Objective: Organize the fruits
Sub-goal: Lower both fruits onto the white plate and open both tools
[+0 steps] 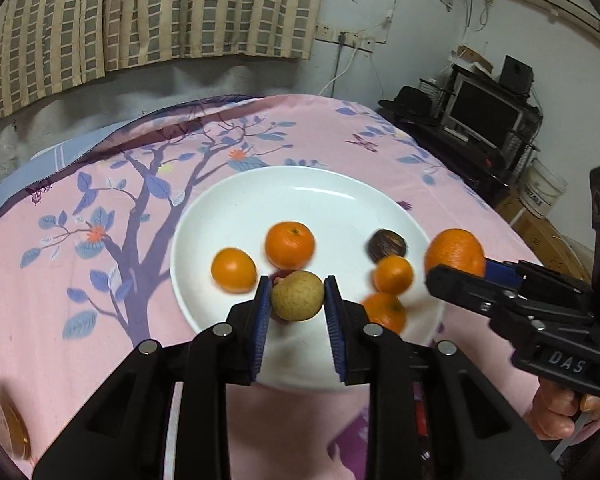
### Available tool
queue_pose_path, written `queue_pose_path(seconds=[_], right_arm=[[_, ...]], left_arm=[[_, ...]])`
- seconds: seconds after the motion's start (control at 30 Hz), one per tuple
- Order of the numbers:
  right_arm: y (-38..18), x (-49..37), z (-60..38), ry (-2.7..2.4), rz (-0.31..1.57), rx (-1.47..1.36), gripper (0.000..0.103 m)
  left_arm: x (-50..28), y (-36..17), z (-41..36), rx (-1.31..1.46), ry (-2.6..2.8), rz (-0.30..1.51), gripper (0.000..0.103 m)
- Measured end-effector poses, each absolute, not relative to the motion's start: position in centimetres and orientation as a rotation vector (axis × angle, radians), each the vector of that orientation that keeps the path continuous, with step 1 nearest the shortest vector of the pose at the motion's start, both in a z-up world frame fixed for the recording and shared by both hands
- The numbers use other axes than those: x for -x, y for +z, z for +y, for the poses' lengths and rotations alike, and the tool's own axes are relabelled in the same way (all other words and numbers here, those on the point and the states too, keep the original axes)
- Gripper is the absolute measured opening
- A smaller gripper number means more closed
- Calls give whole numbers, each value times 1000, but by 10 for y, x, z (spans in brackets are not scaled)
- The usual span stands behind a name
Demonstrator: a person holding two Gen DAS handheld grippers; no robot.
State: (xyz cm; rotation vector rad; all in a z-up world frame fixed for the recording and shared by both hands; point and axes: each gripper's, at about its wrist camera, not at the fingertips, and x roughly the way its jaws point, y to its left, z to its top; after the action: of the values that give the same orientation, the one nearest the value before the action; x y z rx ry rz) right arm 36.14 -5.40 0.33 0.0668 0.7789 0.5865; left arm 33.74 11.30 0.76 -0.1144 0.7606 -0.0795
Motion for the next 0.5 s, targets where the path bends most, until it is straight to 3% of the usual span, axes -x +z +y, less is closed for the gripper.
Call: queue_pose_path(seconds=[0.13,0.17,0.23,0.27,0.3,0.37,0.5], right_arm=[[-11,-389,-35,599,826,-50,44],[-14,-391,-35,599,825,-59,52],[-14,-389,-40,590,815,-66,60],[-11,-384,-43,588,807,-59,60],[-6,-380,-46,586,793,-54,61],[6,-367,-54,587,755,-57,69],[20,-337,-76,611,717,-65,78]], left_arm=[[-360,-5,125,153,-68,795,26],[-362,-8,127,166,-69,806,26],[-362,-14,128,170,-56,821,28],[-361,-13,129,165,-35,820,42],[-359,-11,129,167,-19,814,66],[-347,0,133,191,17,768,87],[-315,24,139,237,26,700,97]])
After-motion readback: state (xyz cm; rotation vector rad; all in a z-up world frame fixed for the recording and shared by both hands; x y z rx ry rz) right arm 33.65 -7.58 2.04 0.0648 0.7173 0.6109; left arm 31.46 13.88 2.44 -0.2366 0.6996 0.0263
